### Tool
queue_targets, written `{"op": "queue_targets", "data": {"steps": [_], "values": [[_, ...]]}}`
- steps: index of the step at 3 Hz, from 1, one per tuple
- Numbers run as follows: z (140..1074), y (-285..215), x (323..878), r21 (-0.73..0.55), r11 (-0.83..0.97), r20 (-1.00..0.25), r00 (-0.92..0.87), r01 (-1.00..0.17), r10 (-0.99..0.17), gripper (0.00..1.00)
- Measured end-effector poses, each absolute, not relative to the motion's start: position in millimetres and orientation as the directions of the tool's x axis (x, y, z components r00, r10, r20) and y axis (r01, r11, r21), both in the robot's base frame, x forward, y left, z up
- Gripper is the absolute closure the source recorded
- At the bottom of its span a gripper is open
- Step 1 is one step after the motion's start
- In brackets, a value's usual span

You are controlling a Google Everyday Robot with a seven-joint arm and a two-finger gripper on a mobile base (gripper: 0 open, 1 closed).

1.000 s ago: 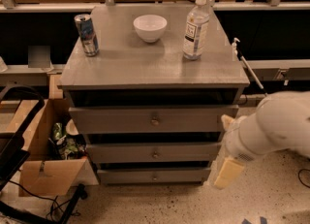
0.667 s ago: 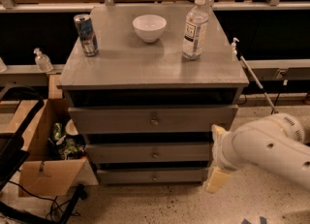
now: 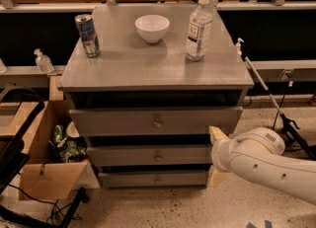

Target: Open middle drawer

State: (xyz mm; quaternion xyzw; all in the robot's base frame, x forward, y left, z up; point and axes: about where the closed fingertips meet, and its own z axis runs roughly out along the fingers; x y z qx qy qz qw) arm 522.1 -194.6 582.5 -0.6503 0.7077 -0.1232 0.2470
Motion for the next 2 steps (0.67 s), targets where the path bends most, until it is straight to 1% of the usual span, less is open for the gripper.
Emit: {"op": "queue_targets", "data": {"steps": [2], "values": [[551.5, -192.4, 520.2, -0.463, 0.114, -0.198, -0.023, -0.879, -0.980, 0.00]]}}
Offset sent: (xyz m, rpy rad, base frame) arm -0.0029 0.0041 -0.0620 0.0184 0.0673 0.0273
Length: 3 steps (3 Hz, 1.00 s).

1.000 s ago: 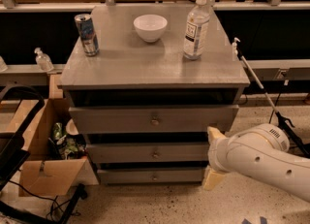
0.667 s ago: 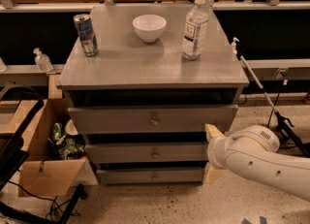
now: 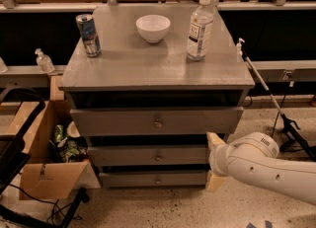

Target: Open middle drawer

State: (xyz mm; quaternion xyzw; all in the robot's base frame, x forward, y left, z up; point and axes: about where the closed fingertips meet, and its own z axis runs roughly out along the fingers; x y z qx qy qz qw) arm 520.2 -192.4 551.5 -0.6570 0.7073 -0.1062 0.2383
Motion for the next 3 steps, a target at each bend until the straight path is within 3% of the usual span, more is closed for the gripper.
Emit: {"op": "queue_targets", "data": {"steps": [3], "values": [[493.9, -179.0, 529.1, -0.453, -0.016, -0.168, 0.103, -0.892, -0.980, 0.00]]}}
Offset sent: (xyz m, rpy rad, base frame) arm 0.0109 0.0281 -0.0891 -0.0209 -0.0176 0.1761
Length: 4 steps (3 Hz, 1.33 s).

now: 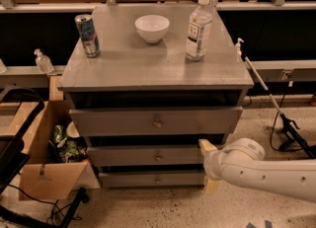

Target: Open middle drawer

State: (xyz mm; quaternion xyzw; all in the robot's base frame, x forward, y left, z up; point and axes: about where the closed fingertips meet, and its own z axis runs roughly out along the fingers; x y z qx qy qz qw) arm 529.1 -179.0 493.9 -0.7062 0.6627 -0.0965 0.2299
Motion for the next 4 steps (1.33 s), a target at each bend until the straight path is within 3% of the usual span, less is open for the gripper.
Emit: {"op": "queue_targets", "data": {"steps": [3, 4], "values": [[439.1, -155.9, 597.1, -0.386, -0.066, -0.149, 0.133, -0.920, -0.980, 0.00], [419.1, -153.1, 609.8, -0.344, -0.050, -0.172, 0.116, -0.938, -0.978, 0.15]]}}
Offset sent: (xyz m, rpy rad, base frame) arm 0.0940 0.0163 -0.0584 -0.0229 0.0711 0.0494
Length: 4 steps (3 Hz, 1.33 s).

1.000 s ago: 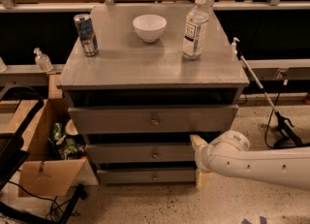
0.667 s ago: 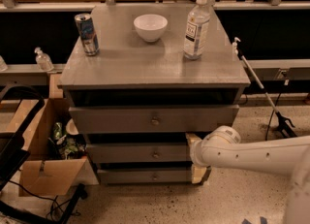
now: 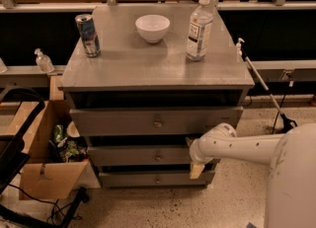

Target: Open middle drawer

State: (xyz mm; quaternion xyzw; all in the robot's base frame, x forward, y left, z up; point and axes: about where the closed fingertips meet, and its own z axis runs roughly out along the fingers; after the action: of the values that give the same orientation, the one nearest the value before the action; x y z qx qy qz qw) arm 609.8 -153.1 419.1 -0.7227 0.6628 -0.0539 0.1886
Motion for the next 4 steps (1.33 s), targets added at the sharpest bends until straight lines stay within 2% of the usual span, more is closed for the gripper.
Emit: {"op": "queue_targets", "data": {"steps": [2, 3, 4], "values": [[411.0, -161.4, 611.4, -0.307, 0.016, -0.216, 0.053, -0.951, -0.975, 0.61], [431.1, -168.5, 583.1, -0.306, 0.073, -0.244, 0.004, -0.949, -0.970, 0.85], [442.0, -171.5, 552.8, -0.287, 0.091, -0.253, -0.016, -0.954, -0.967, 1.00]]}}
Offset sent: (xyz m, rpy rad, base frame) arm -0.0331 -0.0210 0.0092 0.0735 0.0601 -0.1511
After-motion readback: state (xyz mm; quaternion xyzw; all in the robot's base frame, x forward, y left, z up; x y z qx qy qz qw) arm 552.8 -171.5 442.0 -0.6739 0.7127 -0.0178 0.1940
